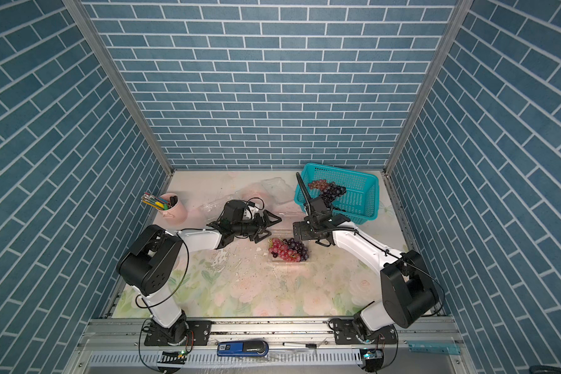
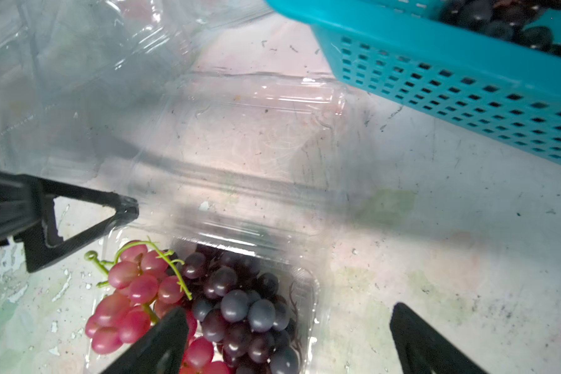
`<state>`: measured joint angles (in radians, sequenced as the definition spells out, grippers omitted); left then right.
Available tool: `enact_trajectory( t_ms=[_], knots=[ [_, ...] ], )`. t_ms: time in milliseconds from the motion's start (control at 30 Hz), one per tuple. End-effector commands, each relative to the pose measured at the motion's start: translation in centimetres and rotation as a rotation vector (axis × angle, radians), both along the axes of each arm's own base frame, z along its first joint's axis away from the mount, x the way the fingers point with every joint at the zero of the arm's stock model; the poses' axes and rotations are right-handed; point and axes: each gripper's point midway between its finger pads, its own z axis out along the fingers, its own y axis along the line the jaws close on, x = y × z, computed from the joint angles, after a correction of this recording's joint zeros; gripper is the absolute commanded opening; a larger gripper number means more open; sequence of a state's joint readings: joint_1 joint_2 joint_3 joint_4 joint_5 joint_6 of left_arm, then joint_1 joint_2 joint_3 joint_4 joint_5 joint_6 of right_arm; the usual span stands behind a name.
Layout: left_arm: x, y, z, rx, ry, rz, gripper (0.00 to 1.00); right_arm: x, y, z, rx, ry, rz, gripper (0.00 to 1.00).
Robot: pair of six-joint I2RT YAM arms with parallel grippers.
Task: Pack grapes into containers
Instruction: Move the packing box to the center of the board, then adjust the grape in the packing box.
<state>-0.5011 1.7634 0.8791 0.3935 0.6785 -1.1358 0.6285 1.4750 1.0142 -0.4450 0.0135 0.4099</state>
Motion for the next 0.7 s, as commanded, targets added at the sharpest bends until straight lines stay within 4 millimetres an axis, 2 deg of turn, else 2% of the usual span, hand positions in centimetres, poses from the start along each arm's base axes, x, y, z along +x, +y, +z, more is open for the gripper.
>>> enact_trajectory(
  t_ms=[0, 100, 267, 367, 500, 667],
  knots=[
    [0.2, 1.4, 3.0, -0.007, -0.044, 0.011, 1.00, -0.4, 0.1, 0.7, -0.088, -0.063, 0.031, 0.98],
    [0.1, 3.0, 4.5, -0.011, -0.048, 0.043, 1.00, -0.4, 1.1, 1.1, -0.100, -0.103, 0.050, 0.98],
    [-0.1, 4.5, 6.8, -0.053, -0.044, 0.072, 0.99, -0.4, 3.5, 1.2, -0.181, -0.136, 0.131, 0.99],
    [0.0, 6.7, 7.1, -0.077, -0.033, 0.142, 1.00, -0.1, 5.0, 1.5, -0.189, -0.153, 0.163, 0.99],
    [0.4, 9.9, 7.3, -0.072, -0.039, 0.200, 1.00, 0.1, 7.2, 0.5, -0.245, -0.142, 0.227, 0.99],
    [0.2, 11.1, 6.8, -0.069, -0.035, 0.225, 1.00, -0.3, 9.1, -0.5, -0.310, -0.134, 0.291, 0.99]
  ],
)
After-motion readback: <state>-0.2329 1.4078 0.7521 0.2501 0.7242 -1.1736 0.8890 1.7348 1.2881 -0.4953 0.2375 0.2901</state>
